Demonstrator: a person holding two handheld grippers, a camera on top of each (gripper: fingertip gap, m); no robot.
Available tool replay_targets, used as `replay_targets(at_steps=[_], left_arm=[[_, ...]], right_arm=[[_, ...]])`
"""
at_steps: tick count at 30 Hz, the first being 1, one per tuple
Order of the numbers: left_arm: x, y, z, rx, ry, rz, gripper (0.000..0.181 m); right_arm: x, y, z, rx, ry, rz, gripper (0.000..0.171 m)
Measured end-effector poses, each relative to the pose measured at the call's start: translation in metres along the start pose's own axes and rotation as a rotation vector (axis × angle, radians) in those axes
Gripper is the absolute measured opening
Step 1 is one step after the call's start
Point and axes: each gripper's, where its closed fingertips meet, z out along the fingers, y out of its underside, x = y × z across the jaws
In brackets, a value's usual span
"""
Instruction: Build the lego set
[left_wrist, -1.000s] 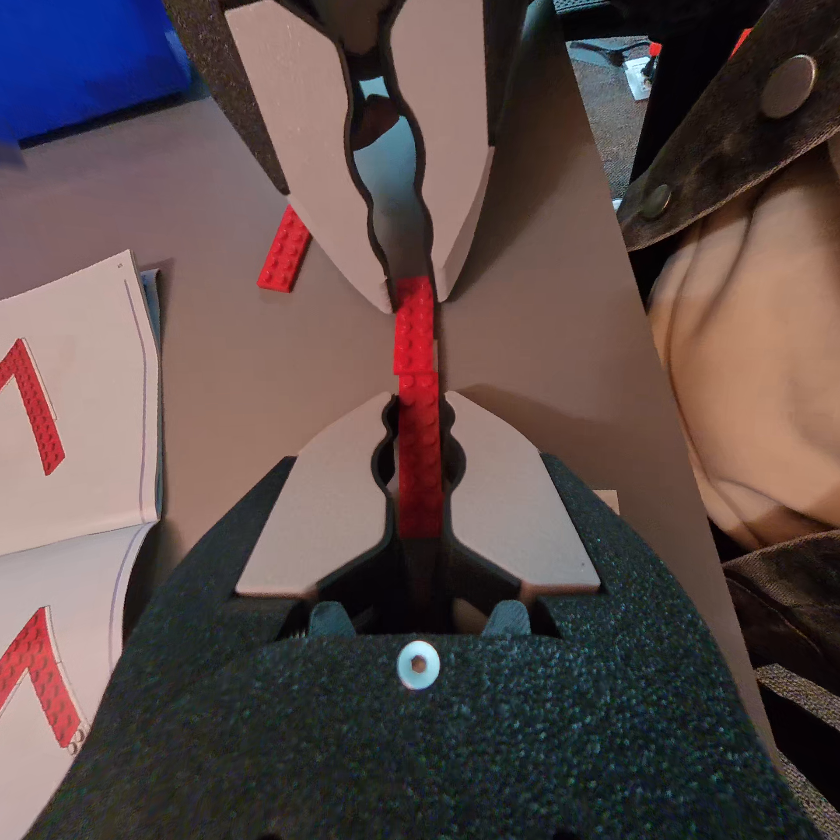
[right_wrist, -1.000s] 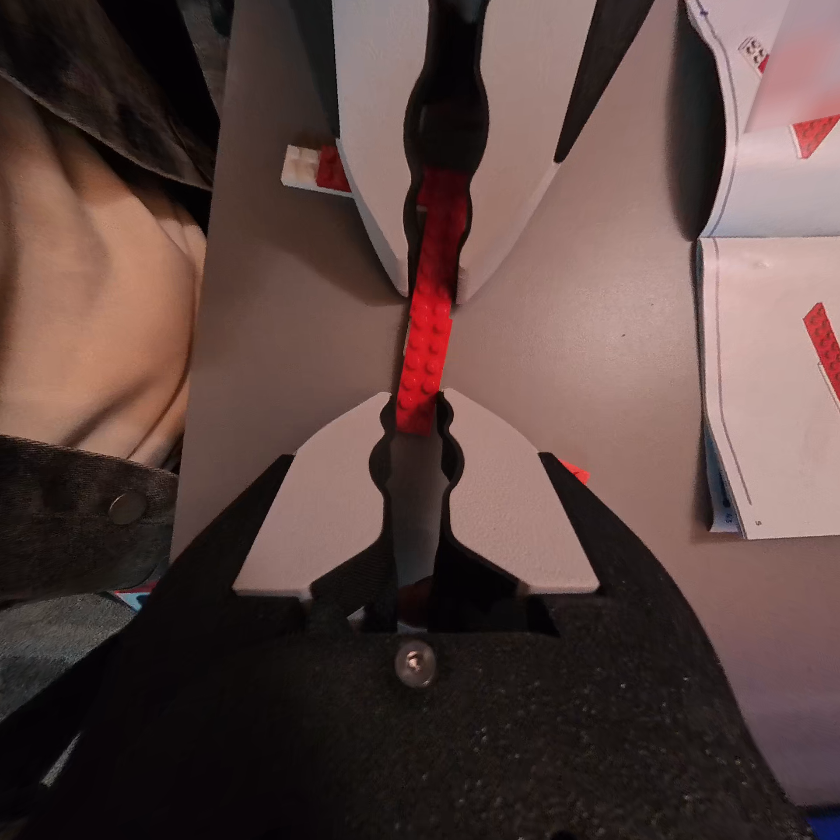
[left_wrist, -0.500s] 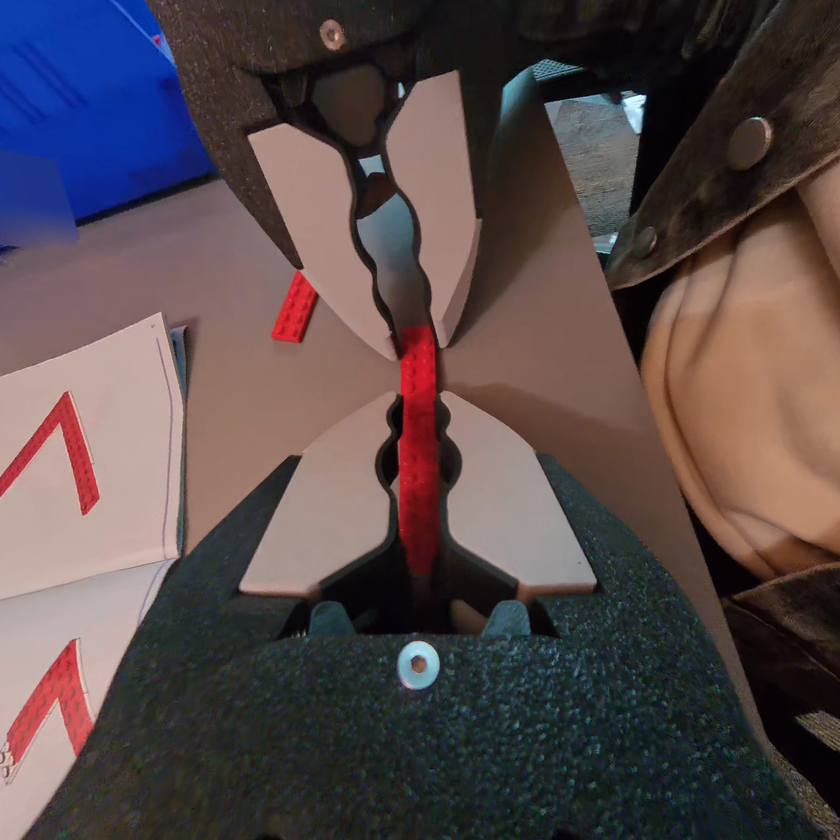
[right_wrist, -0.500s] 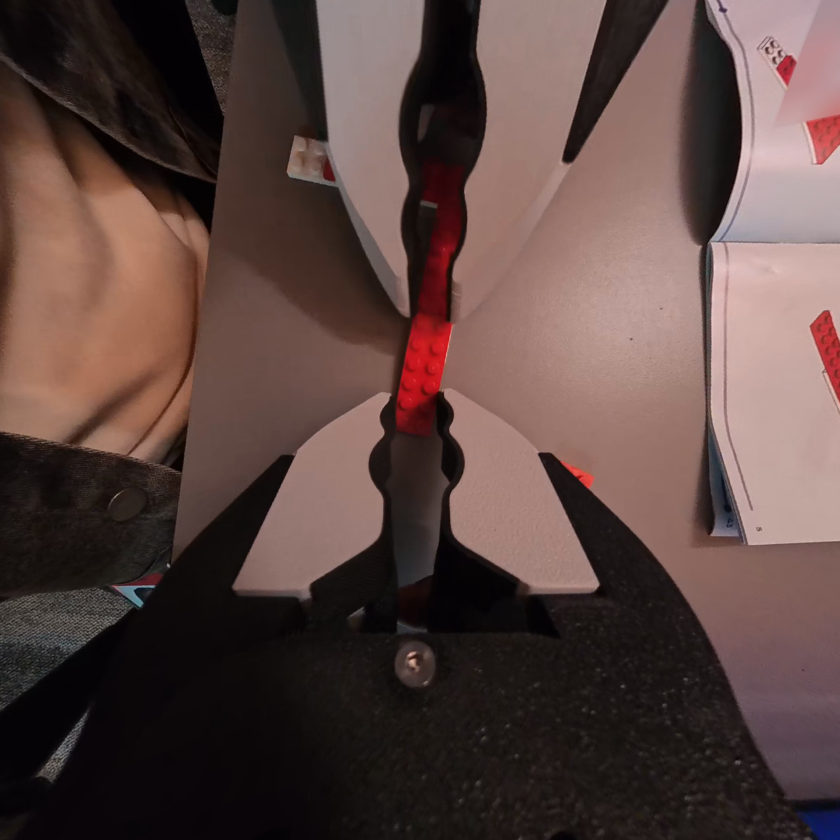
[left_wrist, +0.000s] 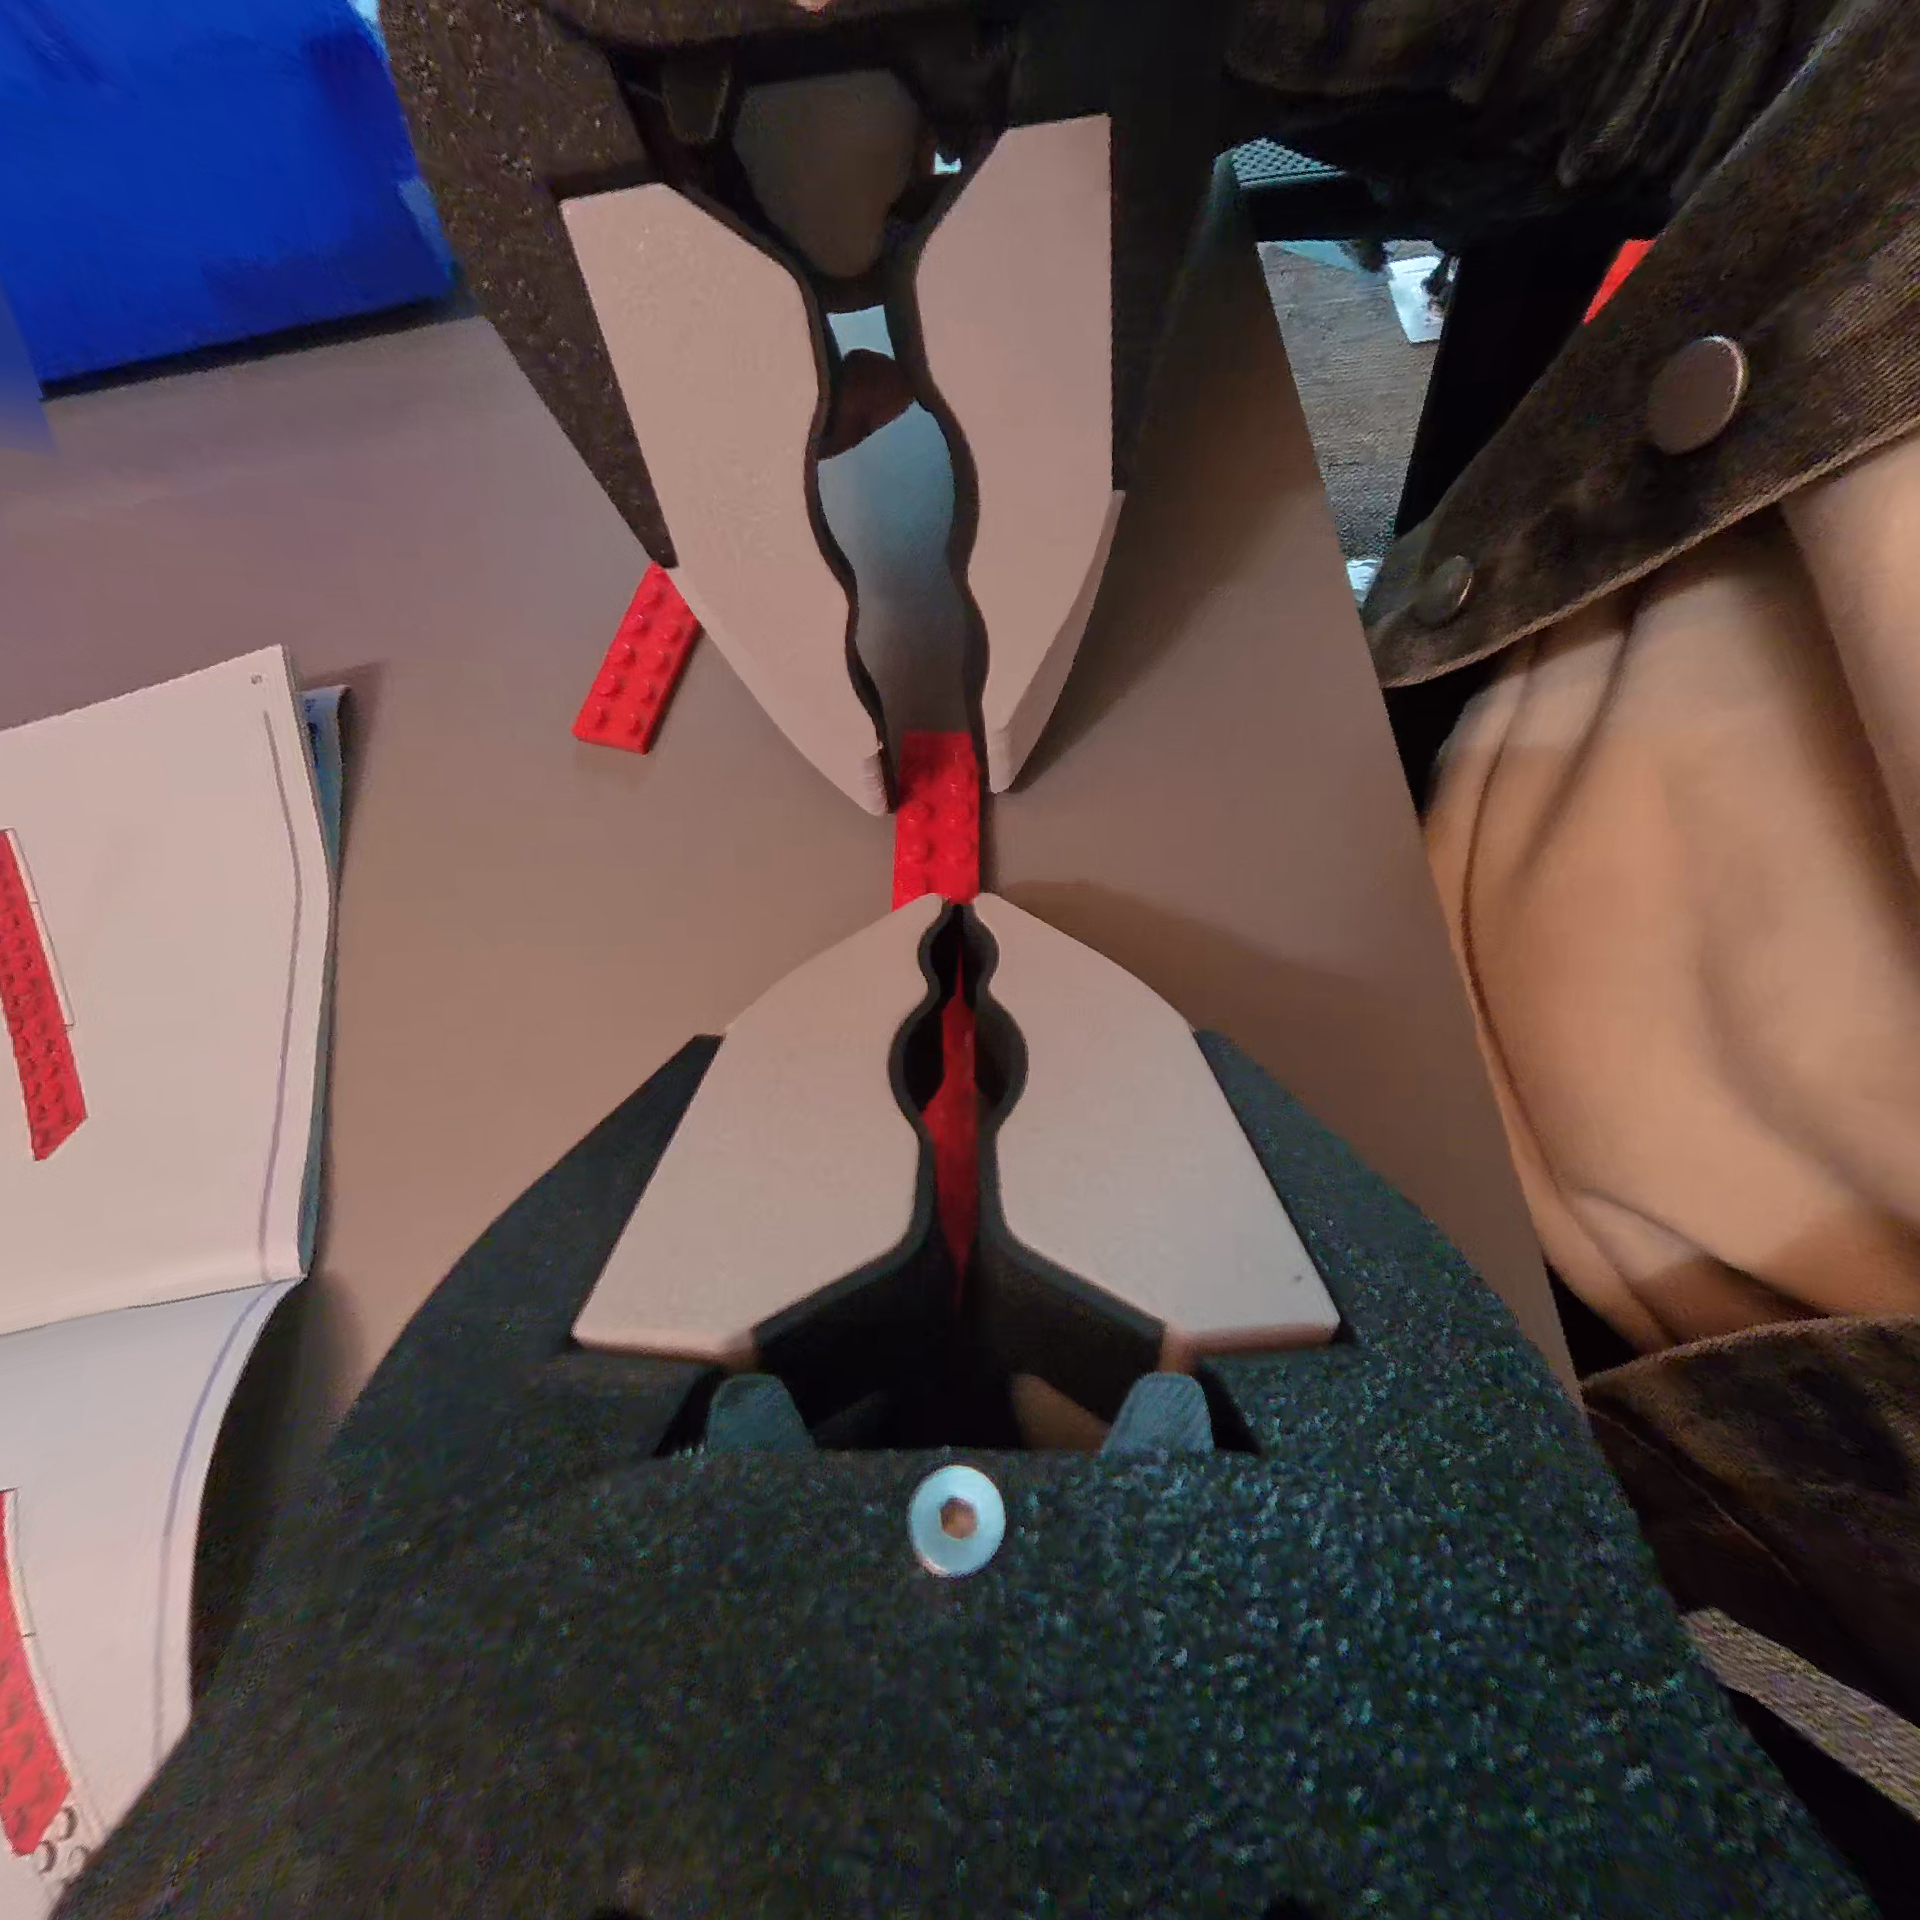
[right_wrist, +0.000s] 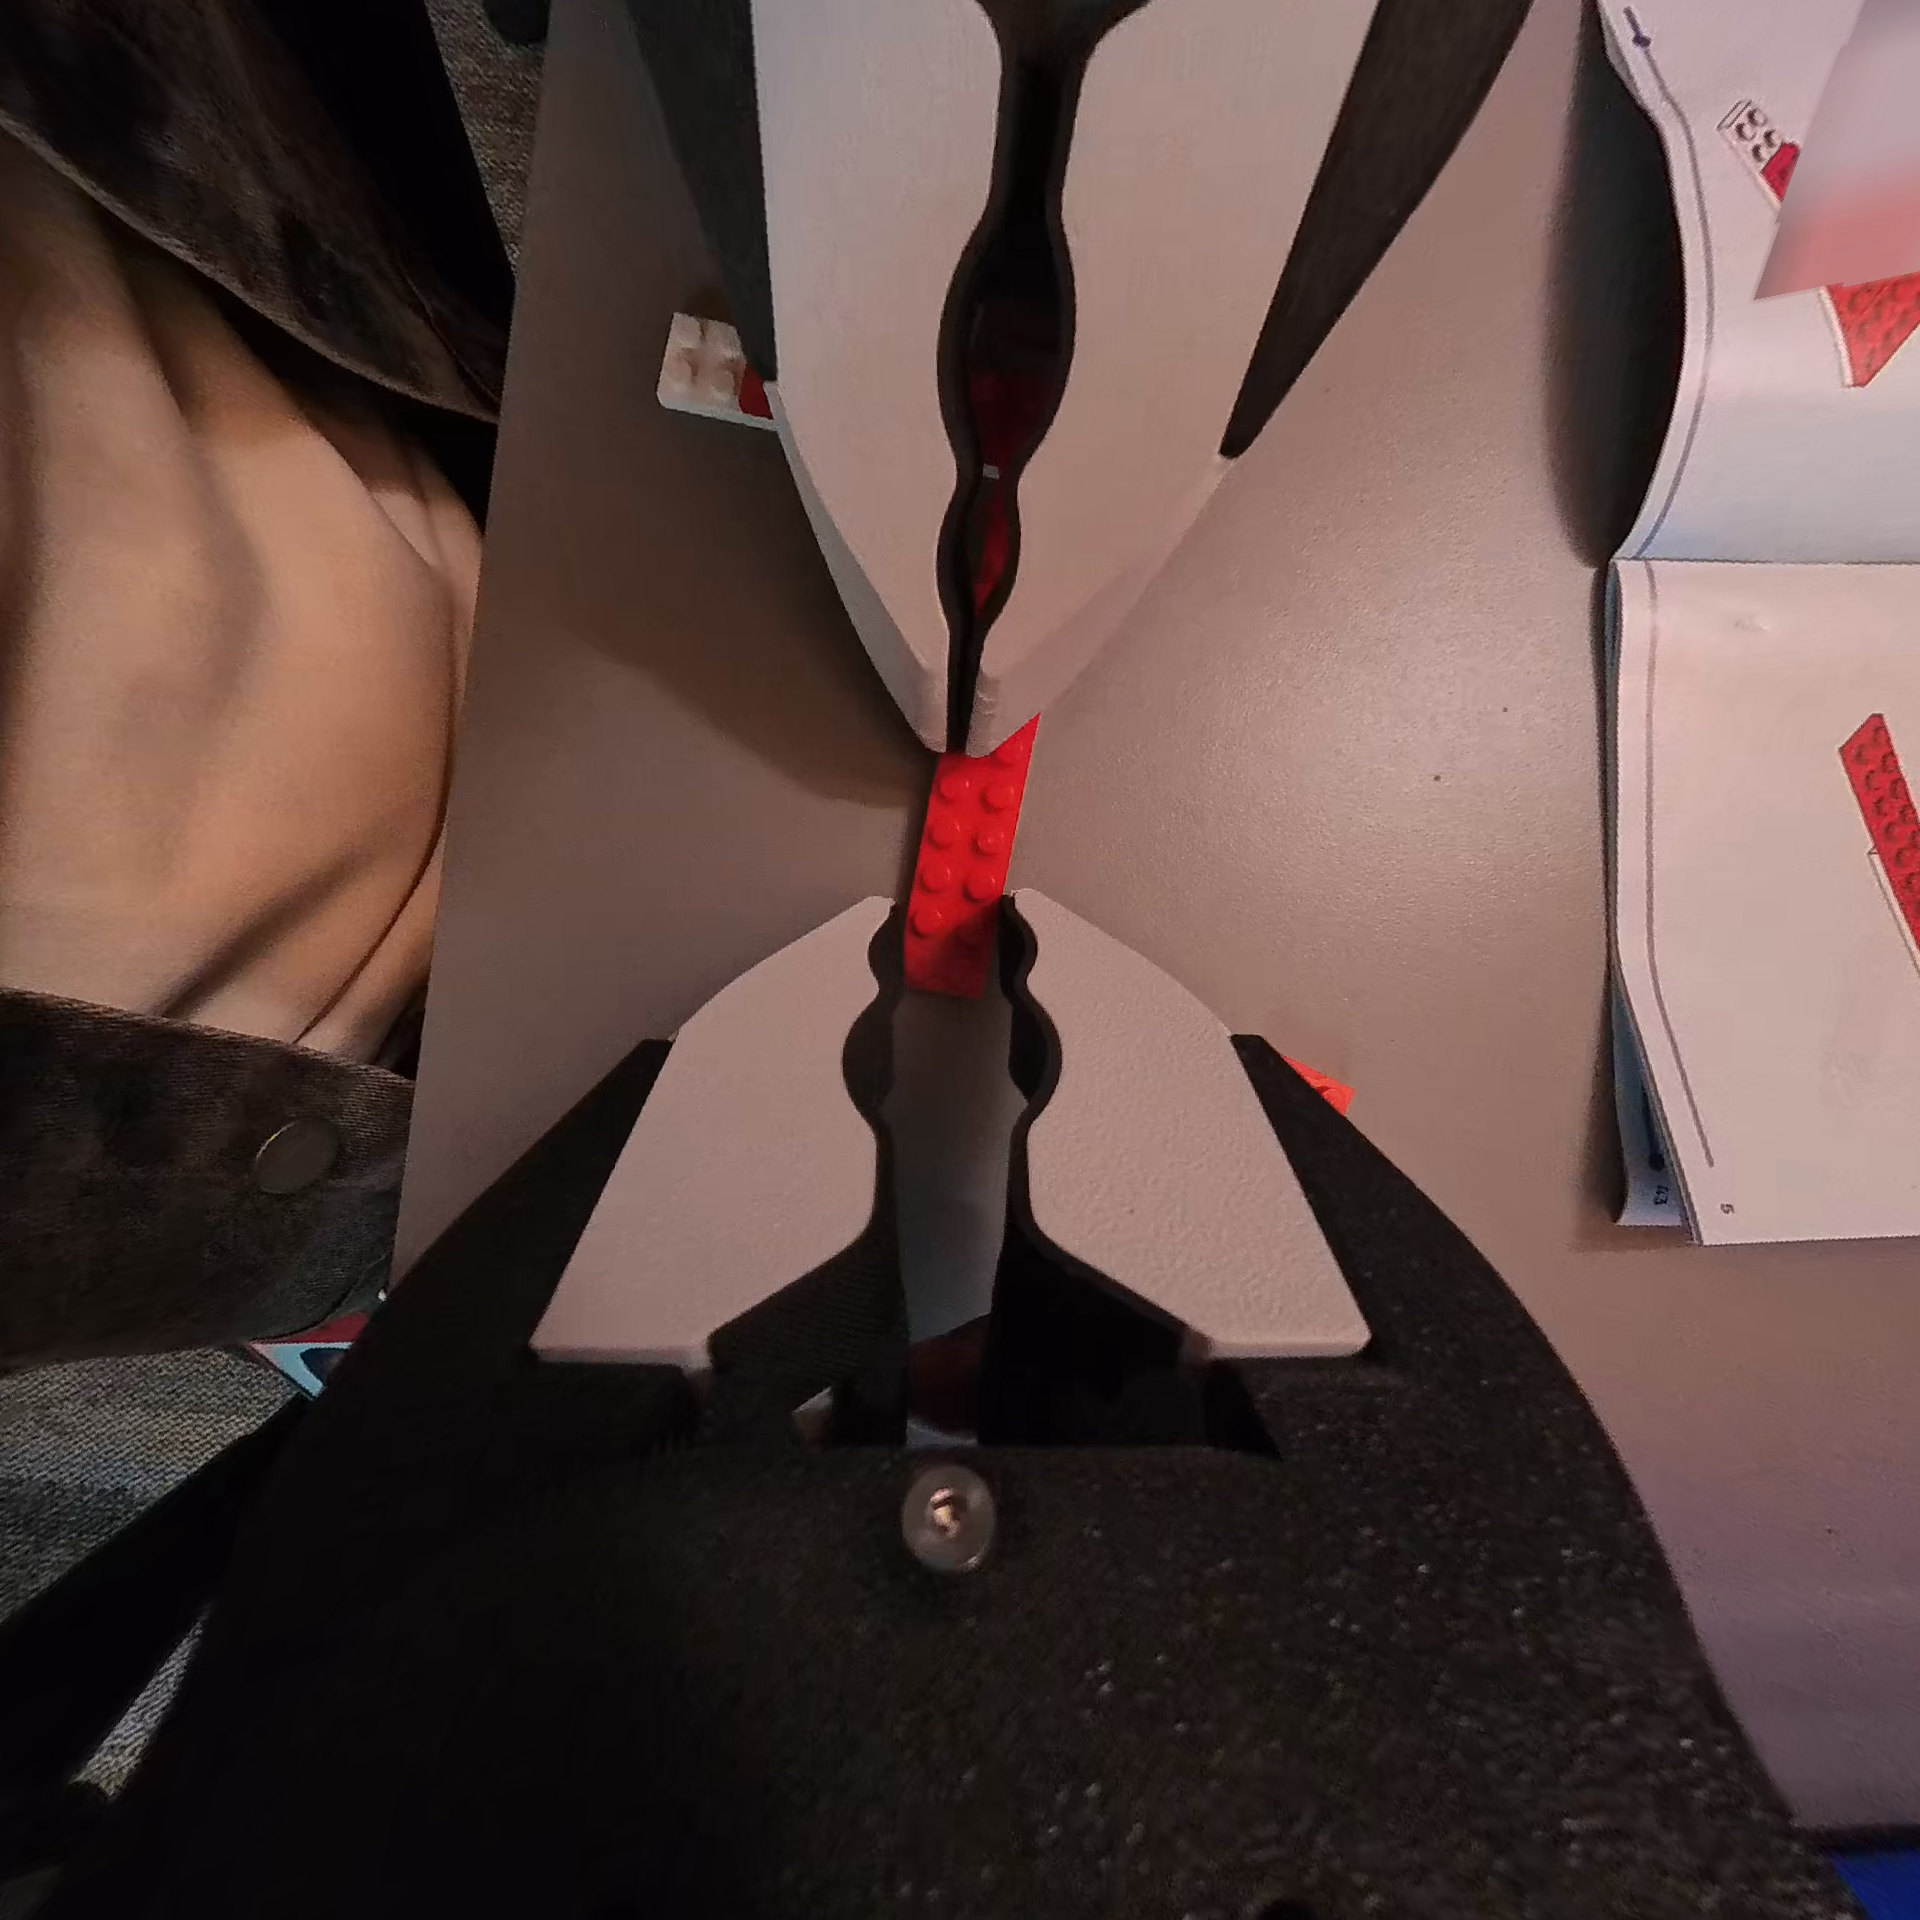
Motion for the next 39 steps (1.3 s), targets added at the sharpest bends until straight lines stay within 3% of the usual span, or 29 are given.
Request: replay_targets(at_steps=[16, 22, 24, 26, 30, 33, 36, 39], left_arm=[[-0.001, 0.002, 0.000, -0.030, 0.035, -0.213, 0.000], [-0.001, 0.001, 0.000, -0.067, -0.015, -0.072, 0.000], [0.005, 0.001, -0.003, -0.077, 0.013, -0.053, 0.016], [0.006, 0.002, -0.010, -0.089, 0.013, -0.042, 0.022], [-0.010, 0.004, -0.022, -0.082, -0.074, -0.029, 0.025], [-0.008, 0.021, -0.016, -0.181, -0.056, -0.021, 0.029], [-0.002, 0.021, -0.010, -0.168, -0.008, -0.040, 0.021], [-0.003, 0.021, -0.011, -0.150, -0.009, -0.032, 0.016]], right_arm=[[0.000, -0.001, 0.000, 0.019, -0.009, 0.015, 0.017], [-0.001, -0.001, -0.001, -0.005, 0.016, -0.008, 0.018], [-0.002, -0.003, -0.003, 0.007, 0.016, -0.008, 0.019], [-0.001, -0.009, -0.007, 0.044, 0.019, 0.004, 0.021], [0.005, -0.024, -0.007, 0.105, 0.053, 0.072, 0.026], [0.004, -0.022, 0.005, 0.057, 0.043, 0.127, 0.030], [0.006, -0.017, 0.015, 0.013, 0.054, 0.150, 0.029], [0.004, -0.020, 0.017, 0.027, 0.031, 0.174, 0.017]])
